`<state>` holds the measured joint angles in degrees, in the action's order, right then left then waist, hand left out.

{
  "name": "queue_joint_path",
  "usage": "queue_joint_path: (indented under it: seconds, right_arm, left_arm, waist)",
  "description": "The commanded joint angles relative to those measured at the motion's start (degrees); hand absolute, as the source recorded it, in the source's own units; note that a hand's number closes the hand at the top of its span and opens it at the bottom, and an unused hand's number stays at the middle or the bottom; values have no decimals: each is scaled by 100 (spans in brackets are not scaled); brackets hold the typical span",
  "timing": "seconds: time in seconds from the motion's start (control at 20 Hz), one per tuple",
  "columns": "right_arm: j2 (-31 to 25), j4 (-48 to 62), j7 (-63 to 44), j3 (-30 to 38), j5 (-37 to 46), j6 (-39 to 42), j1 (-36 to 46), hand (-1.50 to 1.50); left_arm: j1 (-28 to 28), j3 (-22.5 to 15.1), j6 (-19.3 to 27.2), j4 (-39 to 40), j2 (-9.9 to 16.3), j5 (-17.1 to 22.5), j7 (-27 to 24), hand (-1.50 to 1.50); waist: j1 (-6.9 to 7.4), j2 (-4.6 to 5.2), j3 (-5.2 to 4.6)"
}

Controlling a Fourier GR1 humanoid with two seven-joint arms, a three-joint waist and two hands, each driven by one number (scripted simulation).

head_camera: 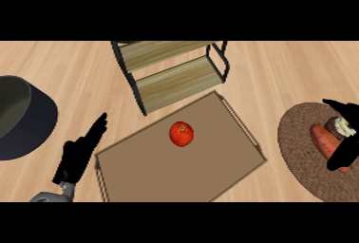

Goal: Pick the sweet potato from the placemat and place it in the tiered shelf

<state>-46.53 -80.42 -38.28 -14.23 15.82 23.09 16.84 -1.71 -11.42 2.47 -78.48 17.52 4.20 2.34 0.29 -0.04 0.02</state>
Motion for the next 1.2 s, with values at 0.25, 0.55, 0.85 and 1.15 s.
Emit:
queue_joint_path:
  seconds: [0.25,0.55,0.85,1.15]
  right_arm:
    - [473,277,12,14,1224,-174,-259,-150]
    - [605,-194,-243,558,1424,506,-283,-150]
    - [948,207,140,598,2091,370,-360,-150]
    - [1187,471,462,853,2474,501,-289,-150]
  left_arm:
    - [347,88,-173,31,-206,-208,-246,0]
    - [228,356,-264,77,-273,-412,-167,0]
    - [155,641,-595,-141,-170,-360,-69,0]
    - [-194,624,-419,35,-574,-637,355,0]
  waist:
    - [11,11,-1]
    - [-11,3,-2]
    - [-13,1,-2]
    - [-25,3,-2]
